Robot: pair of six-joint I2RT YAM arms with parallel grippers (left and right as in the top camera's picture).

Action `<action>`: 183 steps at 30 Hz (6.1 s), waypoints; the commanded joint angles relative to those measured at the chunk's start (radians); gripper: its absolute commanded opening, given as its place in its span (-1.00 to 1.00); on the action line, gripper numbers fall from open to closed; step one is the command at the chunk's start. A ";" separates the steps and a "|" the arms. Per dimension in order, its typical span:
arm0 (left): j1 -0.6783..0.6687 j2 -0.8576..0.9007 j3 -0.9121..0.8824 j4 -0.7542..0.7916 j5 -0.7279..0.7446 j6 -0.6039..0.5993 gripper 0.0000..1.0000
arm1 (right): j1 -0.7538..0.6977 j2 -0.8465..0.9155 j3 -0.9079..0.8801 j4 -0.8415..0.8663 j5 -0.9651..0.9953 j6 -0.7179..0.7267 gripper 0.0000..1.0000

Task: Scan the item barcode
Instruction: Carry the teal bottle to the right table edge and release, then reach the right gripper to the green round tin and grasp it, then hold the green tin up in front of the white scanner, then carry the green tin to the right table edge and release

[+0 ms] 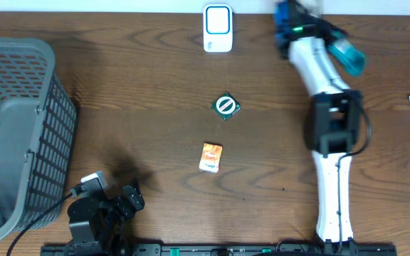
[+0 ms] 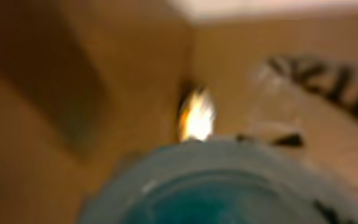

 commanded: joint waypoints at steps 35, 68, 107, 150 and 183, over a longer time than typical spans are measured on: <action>-0.004 -0.003 -0.014 -0.033 -0.009 0.002 0.95 | -0.217 -0.322 0.022 -0.471 -1.381 0.591 0.99; -0.004 -0.003 -0.014 -0.033 -0.009 0.002 0.96 | 0.397 -0.264 -0.373 -0.192 -1.167 0.207 0.99; -0.004 -0.003 -0.014 -0.033 -0.009 0.002 0.96 | 0.405 -0.257 -0.222 -0.484 -1.306 0.593 -0.35; -0.004 -0.003 -0.014 -0.033 -0.009 0.002 0.96 | 0.383 -0.257 -0.232 0.509 -0.849 0.756 -0.55; -0.004 -0.003 -0.014 -0.033 -0.009 0.002 0.96 | 0.310 -0.085 -0.270 1.041 -0.817 0.555 -0.46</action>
